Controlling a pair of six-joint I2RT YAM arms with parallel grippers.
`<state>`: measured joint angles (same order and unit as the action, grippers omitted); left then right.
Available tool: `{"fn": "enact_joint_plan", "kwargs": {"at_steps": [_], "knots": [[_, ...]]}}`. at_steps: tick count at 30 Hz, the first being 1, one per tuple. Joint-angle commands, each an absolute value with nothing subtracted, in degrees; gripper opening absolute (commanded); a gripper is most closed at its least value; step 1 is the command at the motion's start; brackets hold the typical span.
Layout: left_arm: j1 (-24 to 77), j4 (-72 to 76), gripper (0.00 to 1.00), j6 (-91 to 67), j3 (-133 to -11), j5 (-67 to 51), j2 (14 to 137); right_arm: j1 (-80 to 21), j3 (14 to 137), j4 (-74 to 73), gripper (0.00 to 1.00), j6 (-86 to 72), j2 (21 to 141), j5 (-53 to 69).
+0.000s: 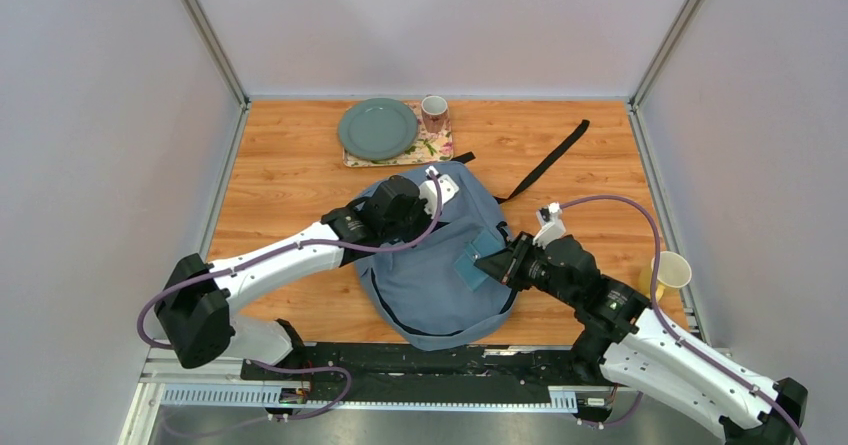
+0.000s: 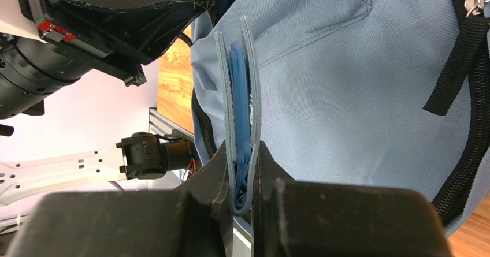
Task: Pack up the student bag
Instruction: Place the personal item in the student bag.
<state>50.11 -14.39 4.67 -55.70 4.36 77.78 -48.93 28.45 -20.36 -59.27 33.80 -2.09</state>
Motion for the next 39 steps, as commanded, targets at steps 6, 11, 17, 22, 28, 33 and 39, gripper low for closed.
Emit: {"fn": "enact_joint_plan", "kwargs": {"at_steps": [6,11,17,22,28,33,39], "knots": [[49.75,-15.38,0.00,2.64,-58.09,3.96,74.80,-48.69,29.89,-11.44,0.00,-59.67,35.50,1.73],[49.83,-16.00,0.00,1.32,-59.59,3.08,73.83,-48.60,29.70,-0.80,0.00,-63.54,41.91,5.62],[49.92,-15.65,0.00,0.53,-59.24,3.16,72.60,-47.11,30.93,4.39,0.00,-65.91,47.62,7.11],[50.54,-14.94,0.00,0.35,-59.15,4.13,72.07,-44.57,29.54,9.04,0.00,-71.88,52.73,13.35],[50.80,-14.94,0.00,0.26,-60.12,5.01,71.89,-42.72,26.01,19.77,0.00,-76.55,59.31,21.00],[50.80,-15.38,0.00,0.35,-61.08,5.71,72.33,-42.63,26.54,20.65,0.00,-76.64,62.40,23.02],[51.24,-15.38,0.00,-1.05,-61.17,5.54,72.25,-41.14,27.42,24.87,0.00,-76.82,67.67,23.55]]}}
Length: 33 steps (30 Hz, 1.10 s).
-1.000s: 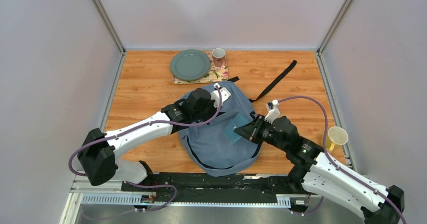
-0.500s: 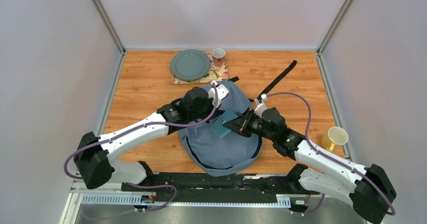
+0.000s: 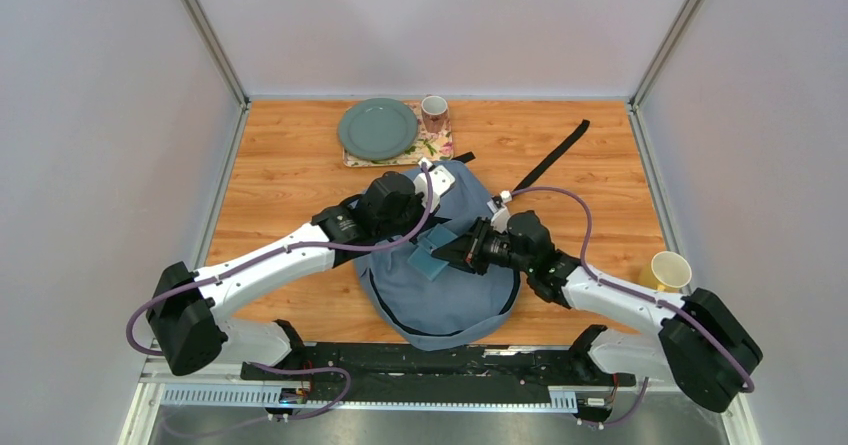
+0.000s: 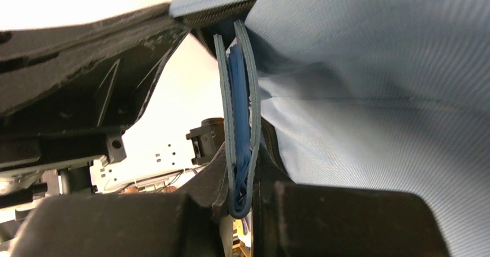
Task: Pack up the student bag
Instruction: Place the personal item in the student bag.
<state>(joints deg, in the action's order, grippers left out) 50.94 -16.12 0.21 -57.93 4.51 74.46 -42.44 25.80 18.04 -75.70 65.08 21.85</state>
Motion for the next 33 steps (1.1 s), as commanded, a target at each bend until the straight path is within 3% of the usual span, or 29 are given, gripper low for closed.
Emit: {"fn": "enact_joint_plan", "kwargs": {"at_steps": [1,11,22,24,25,27,28,33], "knots": [[51.33,-15.38,0.00,-1.05,-61.17,5.45,72.16,-40.35,28.12,24.61,0.00,-76.73,68.46,23.64],[51.86,-16.17,0.00,-1.23,-60.12,5.27,71.28,-33.58,29.09,35.06,0.00,-80.15,74.62,25.58],[52.47,-16.17,0.00,-2.11,-59.41,3.25,71.72,-34.36,29.18,39.82,0.00,-79.38,76.82,17.33],[52.38,-16.17,0.12,-2.20,-59.33,3.60,71.80,-35.68,29.44,39.63,0.00,-77.18,76.90,13.39],[52.38,-16.52,0.26,-2.02,-59.24,3.86,71.98,-37.08,29.44,39.46,0.00,-76.47,76.82,12.14],[52.47,-16.61,0.36,-1.15,-59.24,3.69,72.59,-38.75,29.18,39.20,0.00,-75.77,76.21,7.42],[52.38,-16.70,0.45,-0.71,-59.24,3.43,73.03,-40.24,28.92,39.03,0.00,-75.67,75.85,5.56],[52.38,-16.87,0.55,1.76,-59.76,2.90,77.33,-43.59,28.74,39.29,0.00,-74.80,75.06,-3.31]]}}
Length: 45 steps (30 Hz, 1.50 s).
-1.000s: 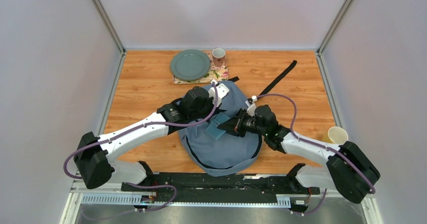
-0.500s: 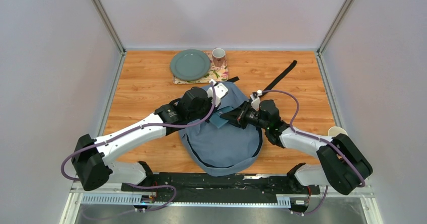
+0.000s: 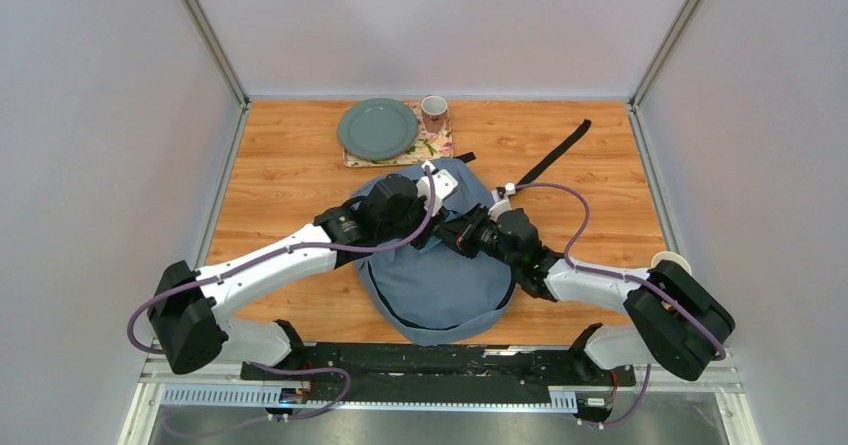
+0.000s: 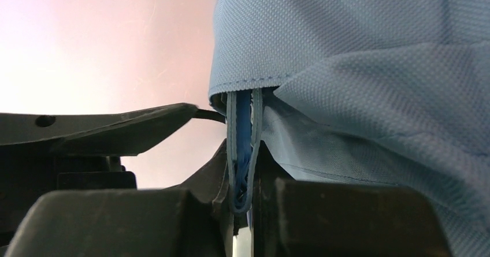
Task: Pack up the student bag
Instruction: Place the personal item in the student bag.
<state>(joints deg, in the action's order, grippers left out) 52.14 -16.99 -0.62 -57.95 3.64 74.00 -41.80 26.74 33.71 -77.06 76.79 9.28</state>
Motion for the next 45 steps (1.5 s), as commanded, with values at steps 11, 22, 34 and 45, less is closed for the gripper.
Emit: {"fn": "enact_joint_plan", "kwargs": {"at_steps": [11,22,34,45], "knots": [[50.54,-13.63,0.56,1.85,-58.01,5.18,77.44,-44.56,26.54,36.83,0.00,-74.09,73.04,-4.04],[49.22,-13.89,0.55,2.72,-57.66,5.01,78.31,-44.47,26.81,35.16,0.00,-72.51,71.37,-4.66],[49.31,-15.91,0.29,6.15,-57.22,5.01,80.68,-44.47,28.56,33.49,0.00,-70.22,70.40,-4.22],[49.31,-14.33,0.00,4.83,-57.57,5.36,84.20,-44.47,29.62,33.22,0.00,-69.96,71.19,-3.43]]}}
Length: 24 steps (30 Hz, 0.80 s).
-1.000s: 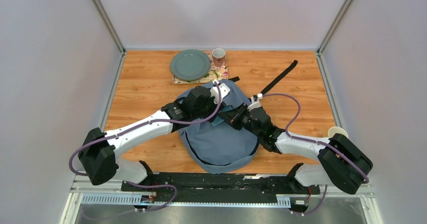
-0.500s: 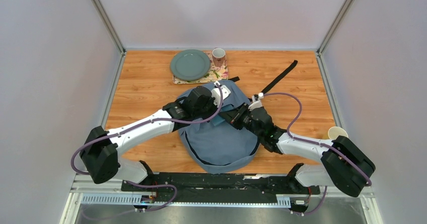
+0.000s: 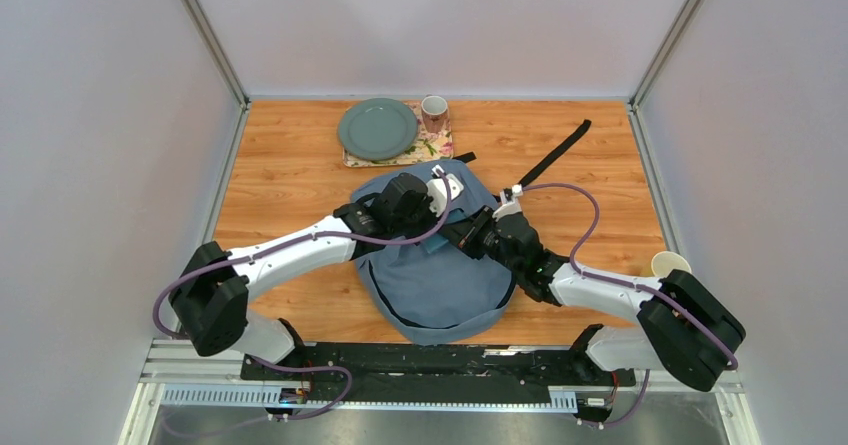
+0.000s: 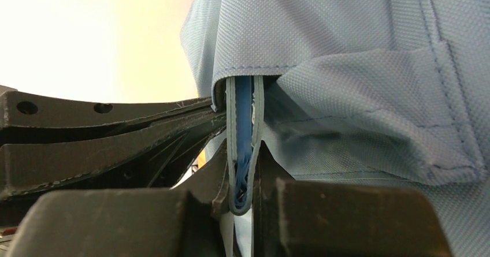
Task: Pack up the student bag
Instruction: Place the personal item in the student bag.
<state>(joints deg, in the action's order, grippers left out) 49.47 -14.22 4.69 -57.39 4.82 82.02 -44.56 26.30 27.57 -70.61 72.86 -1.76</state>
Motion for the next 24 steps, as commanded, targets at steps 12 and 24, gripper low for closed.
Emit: {"fn": "enact_joint_plan", "kwargs": {"at_steps": [12,24], "knots": [[49.92,-9.75,0.00,1.59,-53.87,4.85,75.42,-42.81,29.00,37.25,0.00,-72.77,72.24,1.11],[51.68,-14.94,0.00,-7.03,-57.22,0.36,71.19,-41.13,24.53,58.71,0.00,-88.50,82.18,5.02]]}}
